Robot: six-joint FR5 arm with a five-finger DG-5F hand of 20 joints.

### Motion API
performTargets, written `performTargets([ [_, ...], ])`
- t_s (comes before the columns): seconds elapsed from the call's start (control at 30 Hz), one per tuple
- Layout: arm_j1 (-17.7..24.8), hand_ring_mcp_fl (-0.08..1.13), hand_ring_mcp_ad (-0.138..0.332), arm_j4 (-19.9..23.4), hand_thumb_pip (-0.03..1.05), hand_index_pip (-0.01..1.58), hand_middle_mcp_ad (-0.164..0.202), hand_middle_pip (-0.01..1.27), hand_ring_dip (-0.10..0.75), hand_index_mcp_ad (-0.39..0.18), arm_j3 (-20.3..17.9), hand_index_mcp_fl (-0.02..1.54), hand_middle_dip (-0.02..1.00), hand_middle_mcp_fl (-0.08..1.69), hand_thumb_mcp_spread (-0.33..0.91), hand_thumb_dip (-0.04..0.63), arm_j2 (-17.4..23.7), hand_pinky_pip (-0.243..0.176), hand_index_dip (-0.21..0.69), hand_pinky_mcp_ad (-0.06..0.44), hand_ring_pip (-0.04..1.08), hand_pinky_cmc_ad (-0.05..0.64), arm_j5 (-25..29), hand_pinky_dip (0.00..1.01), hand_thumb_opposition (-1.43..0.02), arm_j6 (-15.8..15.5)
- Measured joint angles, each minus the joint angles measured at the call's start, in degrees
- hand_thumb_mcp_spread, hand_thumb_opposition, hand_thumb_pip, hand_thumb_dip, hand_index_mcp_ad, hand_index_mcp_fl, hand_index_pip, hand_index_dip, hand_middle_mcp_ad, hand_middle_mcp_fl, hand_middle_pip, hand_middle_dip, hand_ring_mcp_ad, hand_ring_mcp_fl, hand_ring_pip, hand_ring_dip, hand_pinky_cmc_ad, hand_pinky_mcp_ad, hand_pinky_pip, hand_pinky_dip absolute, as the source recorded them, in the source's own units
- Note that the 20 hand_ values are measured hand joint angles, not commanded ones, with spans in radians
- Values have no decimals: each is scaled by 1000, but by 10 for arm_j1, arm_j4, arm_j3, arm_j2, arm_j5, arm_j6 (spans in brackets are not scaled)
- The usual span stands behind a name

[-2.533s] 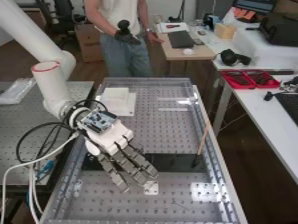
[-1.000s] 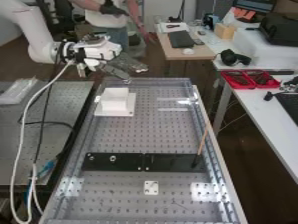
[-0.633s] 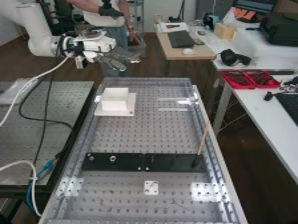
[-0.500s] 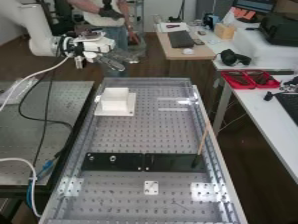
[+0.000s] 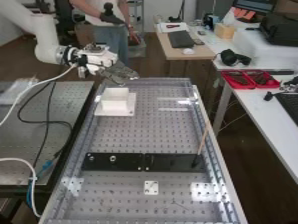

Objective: Grab the bearing and place it in the white container

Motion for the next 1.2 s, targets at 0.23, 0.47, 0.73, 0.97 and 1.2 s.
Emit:
performTargets([
  [0.23, -7, 16, 110, -23, 515, 1456, 52, 138, 96, -58, -8, 433, 206, 138, 445, 253, -11, 35, 98, 244, 113, 335, 11, 195, -974, 29],
  [0.47, -15, 16, 108, -31, 515, 1456, 49, 138, 96, -58, -22, 433, 206, 138, 445, 253, -9, 35, 98, 244, 112, 335, 21, 195, -974, 35],
  [0.73, -33, 12, 108, -19, 515, 1452, 52, 134, 99, -58, -43, 435, 206, 136, 443, 253, 2, 35, 98, 244, 113, 335, -12, 195, -974, 11],
  [0.97, -46, 16, 105, -16, 515, 1452, 44, 134, 103, -59, -46, 435, 206, 138, 445, 253, 11, 33, 98, 244, 106, 335, -50, 195, -974, -14],
  [1.2, -50, 12, 105, -51, 585, 1464, 47, 131, 101, -113, -38, 253, 202, 136, 443, 253, 12, 37, 80, 244, 106, 335, -53, 197, -883, 16],
])
